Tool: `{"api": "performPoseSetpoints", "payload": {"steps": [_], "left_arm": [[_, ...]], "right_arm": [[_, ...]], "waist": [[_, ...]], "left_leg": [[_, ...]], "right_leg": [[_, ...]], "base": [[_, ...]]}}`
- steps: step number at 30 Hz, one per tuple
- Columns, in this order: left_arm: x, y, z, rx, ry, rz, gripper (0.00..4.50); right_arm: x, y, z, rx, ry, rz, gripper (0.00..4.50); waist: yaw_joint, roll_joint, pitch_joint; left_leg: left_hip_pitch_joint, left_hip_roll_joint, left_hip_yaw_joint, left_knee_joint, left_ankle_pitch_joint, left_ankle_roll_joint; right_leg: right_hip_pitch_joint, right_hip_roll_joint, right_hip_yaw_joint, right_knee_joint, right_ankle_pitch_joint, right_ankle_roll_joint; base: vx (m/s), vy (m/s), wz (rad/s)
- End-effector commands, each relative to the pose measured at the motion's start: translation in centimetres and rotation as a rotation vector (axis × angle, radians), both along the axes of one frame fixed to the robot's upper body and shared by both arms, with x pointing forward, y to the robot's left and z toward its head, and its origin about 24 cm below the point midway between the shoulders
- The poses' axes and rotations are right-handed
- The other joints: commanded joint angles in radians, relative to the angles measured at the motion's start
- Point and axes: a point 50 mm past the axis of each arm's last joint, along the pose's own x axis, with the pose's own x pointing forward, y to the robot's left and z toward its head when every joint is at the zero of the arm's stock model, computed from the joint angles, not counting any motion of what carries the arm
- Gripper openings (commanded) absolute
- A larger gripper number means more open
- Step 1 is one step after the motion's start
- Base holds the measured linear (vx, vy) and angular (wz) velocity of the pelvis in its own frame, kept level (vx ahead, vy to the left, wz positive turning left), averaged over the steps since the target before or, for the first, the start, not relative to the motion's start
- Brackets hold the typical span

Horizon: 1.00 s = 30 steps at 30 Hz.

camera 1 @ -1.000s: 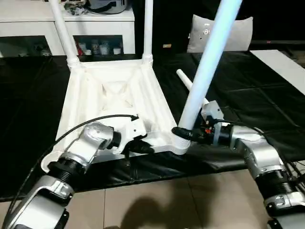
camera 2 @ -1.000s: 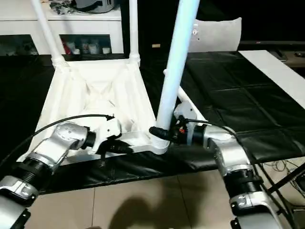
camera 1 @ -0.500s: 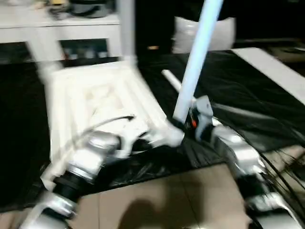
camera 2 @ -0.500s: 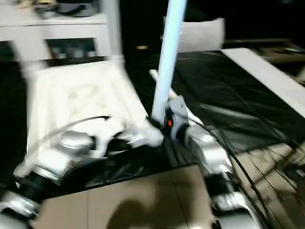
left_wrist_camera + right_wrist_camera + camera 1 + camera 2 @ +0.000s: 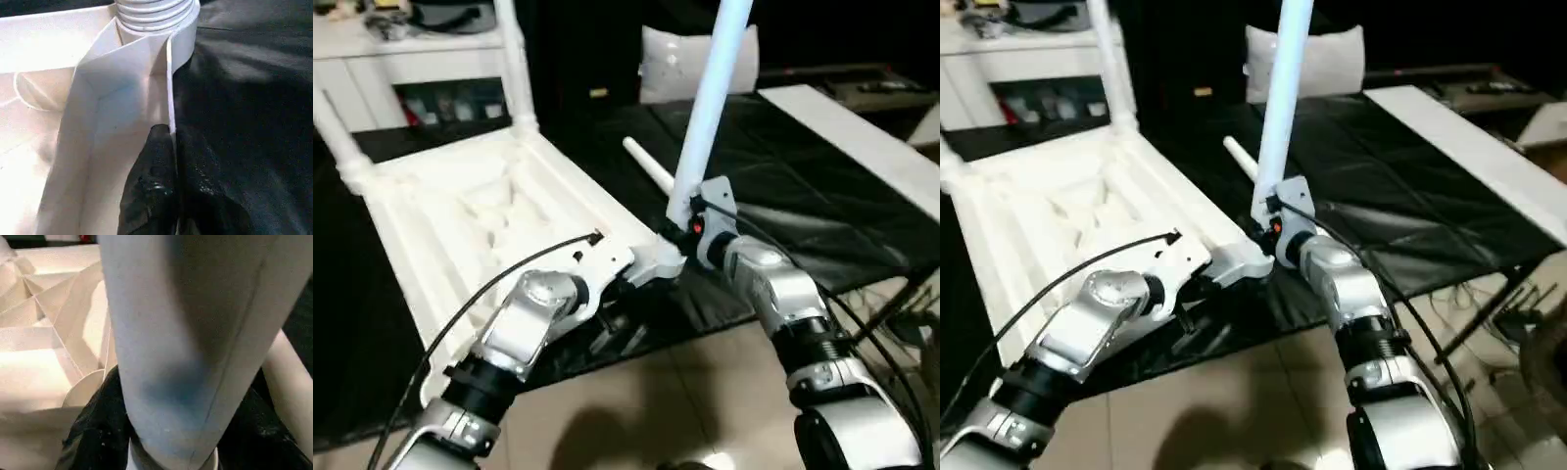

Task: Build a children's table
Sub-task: Rotate leg to tighten

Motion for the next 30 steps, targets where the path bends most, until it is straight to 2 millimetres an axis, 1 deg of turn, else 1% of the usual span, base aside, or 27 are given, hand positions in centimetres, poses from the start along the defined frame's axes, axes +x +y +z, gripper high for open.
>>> {"api": "performPoseSetpoints", "payload": {"steps": [1, 2, 3, 4, 5, 6, 7, 8, 9, 10, 11, 12, 13, 14, 15, 16, 18, 19, 20, 22, 23, 24, 25, 26, 28, 29, 30], "left_arm": [[-0.1, -1.6, 1.8, -0.048, -0.061, -0.089, 0.0], [0.0, -1.4, 1.8, -0.046, -0.063, -0.086, 0.0], [0.0, -1.4, 1.8, -0.046, -0.063, -0.086, 0.0], [0.0, -1.3, 1.8, -0.046, -0.063, -0.086, 0.0], [0.1, -1.2, 1.9, -0.047, -0.065, -0.086, 0.0], [0.1, -1.2, 1.9, -0.049, -0.066, -0.085, 0.0], [0.2, -1.0, 2.0, -0.051, -0.069, -0.085, 0.0], [0.2, -1.0, 2.0, -0.051, -0.069, -0.085, 0.0], [0.2, -0.9, 2.1, -0.052, -0.074, -0.087, 0.0], [0.2, -0.9, 2.1, -0.052, -0.076, -0.088, 0.0], [0.2, -0.9, 2.1, -0.052, -0.077, -0.09, 0.0], [0.2, -0.8, 2.1, -0.052, -0.077, -0.091, 0.0], [0.2, -0.8, 2.1, -0.052, -0.077, -0.092, 0.0], [0.2, -0.7, 2.1, -0.051, -0.077, -0.09, 0.0], [0.3, -0.6, 2.1, -0.051, -0.075, -0.088, 0.0], [0.3, -0.6, 2.1, -0.05, -0.074, -0.086, 0.0], [0.2, -0.5, 2.0, -0.05, -0.073, -0.085, 0.0], [0.2, -0.5, 2.0, -0.05, -0.072, -0.084, 0.0], [0.3, -0.4, 2.0, -0.048, -0.072, -0.082, 0.0], [0.3, -0.2, 1.9, -0.044, -0.072, -0.079, 0.0], [0.3, -0.1, 1.9, -0.041, -0.072, -0.077, 0.0], [0.4, 0.1, 1.9, -0.039, -0.073, -0.075, 0.0], [0.4, 0.2, 1.9, -0.037, -0.074, -0.074, 0.0], [0.5, 0.3, 1.9, -0.036, -0.074, -0.073, 0.0], [0.5, 0.4, 1.9, -0.033, -0.076, -0.077, 0.0], [0.5, 0.5, 1.9, -0.031, -0.078, -0.08, 0.0], [0.4, 0.6, 1.8, -0.024, -0.081, -0.095, 0.0]], "right_arm": [[-1.9, -0.9, -5.1, -0.088, 0.242, -0.044, 1.87], [-1.7, -0.9, -5.2, -0.087, 0.245, -0.044, 1.87], [-1.7, -0.9, -5.2, -0.087, 0.245, -0.044, 1.87], [-1.7, -0.9, -5.2, -0.086, 0.247, -0.045, 1.87], [-1.6, -0.9, -5.2, -0.085, 0.247, -0.041, 1.87], [-1.6, -0.9, -5.2, -0.085, 0.247, -0.037, 1.87], [-1.6, -0.8, -5.3, -0.082, 0.248, -0.03, 2.22], [-1.6, -0.8, -5.3, -0.082, 0.248, -0.03, 2.22], [-1.6, -0.8, -5.3, -0.081, 0.248, -0.024, 2.46], [-1.6, -0.8, -5.3, -0.08, 0.248, -0.021, 2.46], [-1.5, -0.8, -5.3, -0.08, 0.247, -0.018, 2.63], [-1.5, -0.9, -5.3, -0.081, 0.246, -0.016, 2.68], [-1.5, -0.9, -5.3, -0.081, 0.246, -0.015, 2.74], [-1.4, -0.9, -5.3, -0.082, 0.244, -0.012, 2.85], [-1.4, -1.0, -5.3, -0.082, 0.243, -0.011, 2.99], [-1.4, -1.0, -5.3, -0.081, 0.242, -0.012, 3.09], [-1.4, -1.1, -5.3, -0.081, 0.242, -0.012, 3.2], [-1.4, -1.2, -5.3, -0.082, 0.24, -0.015, 3.32], [-1.3, -1.3, -5.3, -0.081, 0.238, -0.018, 3.44], [-1.3, -1.5, -5.3, -0.079, 0.232, -0.021, 3.6], [-1.3, -1.5, -5.3, -0.078, 0.228, -0.022, 3.67], [-1.3, -1.6, -5.3, -0.074, 0.222, -0.016, 3.89], [-1.4, -1.7, -5.3, -0.072, 0.216, -0.012, 3.98], [-1.4, -1.8, -5.3, -0.072, 0.208, -0.006, 3.98], [-1.5, -2.0, -5.2, -0.068, 0.201, 0.004, 4.21], [-1.5, -2.0, -5.2, -0.065, 0.197, 0.01, 4.32], [-1.6, -2.2, -5.0, -0.056, 0.177, 0.023, 4.42]], "waist": [[0.013, -0.008, -0.043], [0.036, 0.032, -0.067], [0.034, 0.029, -0.062], [0.032, 0.036, -0.07], [0.027, 0.037, -0.067], [0.023, 0.036, -0.062], [0.024, 0.041, -0.063], [0.022, 0.037, -0.062], [0.023, 0.038, -0.062], [0.024, 0.037, -0.061], [0.024, 0.035, -0.061], [0.027, 0.037, -0.062], [0.029, 0.036, -0.06], [0.03, 0.035, -0.062], [0.03, 0.036, -0.062], [0.03, 0.037, -0.062], [0.03, 0.038, -0.062], [0.031, 0.037, -0.063], [0.033, 0.04, -0.064], [0.033, 0.039, -0.063], [0.034, 0.04, -0.062], [0.035, 0.039, -0.062], [0.035, 0.038, -0.063], [0.036, 0.038, -0.063], [0.037, 0.04, -0.064], [0.038, 0.039, -0.065], [0.041, 0.045, -0.066]], "left_leg": [[-0.086, -0.025, -0.024, 0.005, -0.148, 0.027], [-0.097, 0.003, -0.043, -0.059, -0.093, 0.01], [-0.065, 0.028, -0.047, -0.098, -0.091, 0.02], [-0.054, 0.025, -0.043, -0.096, -0.072, 0.018], [-0.047, 0.028, -0.035, -0.105, -0.089, 0.021], [-0.047, 0.029, -0.03, -0.11, -0.173, 0.021], [-0.042, 0.027, -0.028, -0.11, -0.224, 0.014], [-0.046, 0.027, -0.027, -0.112, -0.241, 0.015], [-0.044, 0.027, -0.026, -0.112, -0.249, 0.015], [-0.04, 0.027, -0.022, -0.111, -0.26, 0.016], [-0.042, 0.027, -0.023, -0.112, -0.258, 0.017], [-0.039, 0.028, -0.021, -0.112, -0.254, 0.017], [-0.039, 0.028, -0.02, -0.112, -0.252, 0.017], [-0.044, 0.03, -0.021, -0.115, -0.235, 0.017], [-0.044, 0.03, -0.02, -0.115, -0.228, 0.019], [-0.045, 0.031, -0.02, -0.115, -0.219, 0.02], [-0.043, 0.031, -0.018, -0.114, -0.215, 0.022], [-0.045, 0.031, -0.018, -0.114, -0.204, 0.023], [-0.047, 0.031, -0.016, -0.113, -0.184, 0.025], [-0.047, 0.032, -0.015, -0.113, -0.171, 0.028], [-0.045, 0.031, -0.013, -0.112, -0.173, 0.03], [-0.045, 0.032, -0.011, -0.113, -0.18, 0.031], [-0.045, 0.033, -0.012, -0.113, -0.175, 0.031], [-0.045, 0.033, -0.012, -0.114, -0.171, 0.032], [-0.045, 0.034, -0.01, -0.113, -0.153, 0.036], [-0.044, 0.034, -0.009, -0.112, -0.138, 0.04], [-0.046, 0.033, -0.009, -0.111, -0.123, 0.044]], "right_leg": [[0.074, -0.158, 0.056, -0.189, -1.019, 0.086], [0.114, -0.149, 0.068, -0.159, -0.811, 0.041], [0.054, -0.086, 0.048, -0.136, -0.476, -0.027], [0.052, -0.07, 0.043, -0.122, -0.337, -0.065], [0.052, -0.062, 0.042, -0.117, -0.207, -0.138], [0.054, -0.063, 0.038, -0.127, -0.276, -0.159], [0.051, -0.067, 0.038, -0.135, -0.325, -0.161], [0.052, -0.067, 0.038, -0.14, -0.351, -0.155], [0.05, -0.068, 0.038, -0.143, -0.365, -0.153], [0.046, -0.068, 0.038, -0.148, -0.391, -0.145], [0.048, -0.068, 0.038, -0.148, -0.397, -0.141], [0.044, -0.07, 0.038, -0.152, -0.413, -0.138], [0.044, -0.069, 0.037, -0.153, -0.41, -0.136], [0.049, -0.069, 0.038, -0.148, -0.39, -0.137], [0.048, -0.068, 0.038, -0.147, -0.381, -0.137], [0.049, -0.068, 0.038, -0.145, -0.367, -0.141], [0.048, -0.068, 0.039, -0.145, -0.357, -0.152], [0.051, -0.069, 0.04, -0.143, -0.344, -0.159], [0.052, -0.07, 0.041, -0.141, -0.317, -0.167], [0.053, -0.068, 0.041, -0.137, -0.299, -0.173], [0.051, -0.068, 0.041, -0.139, -0.303, -0.175], [0.051, -0.07, 0.041, -0.141, -0.315, -0.175], [0.052, -0.07, 0.041, -0.139, -0.313, -0.174], [0.053, -0.07, 0.042, -0.138, -0.308, -0.175], [0.053, -0.069, 0.043, -0.136, -0.282, -0.181], [0.054, -0.069, 0.043, -0.133, -0.257, -0.188], [0.056, -0.069, 0.043, -0.13, -0.235, -0.196]], "base": [[0.112, -0.04, -0.49], [0.123, 0.026, -0.42], [0.123, 0.026, -0.42], [0.0, 0.0, 0.0], [0.0, 0.0, 0.0], [0.0, 0.0, 0.0], [0.0, 0.0, 0.0], [0.0, 0.0, 0.0], [0.0, 0.0, 0.0], [0.0, 0.0, 0.0], [0.0, 0.0, 0.0], [0.0, 0.0, 0.0], [0.0, 0.0, 0.0], [0.0, 0.0, 0.0], [0.0, 0.0, 0.0], [0.0, 0.0, 0.0], [0.0, 0.0, 0.0], [0.0, 0.0, 0.0], [0.0, 0.0, 0.0], [0.0, 0.0, 0.0], [0.0, 0.0, 0.0], [0.0, 0.0, 0.0], [0.0, 0.0, 0.0], [0.0, 0.0, 0.0], [0.0, 0.0, 0.0], [0.0, 0.0, 0.0], [0.0, 0.0, 0.0]]}}
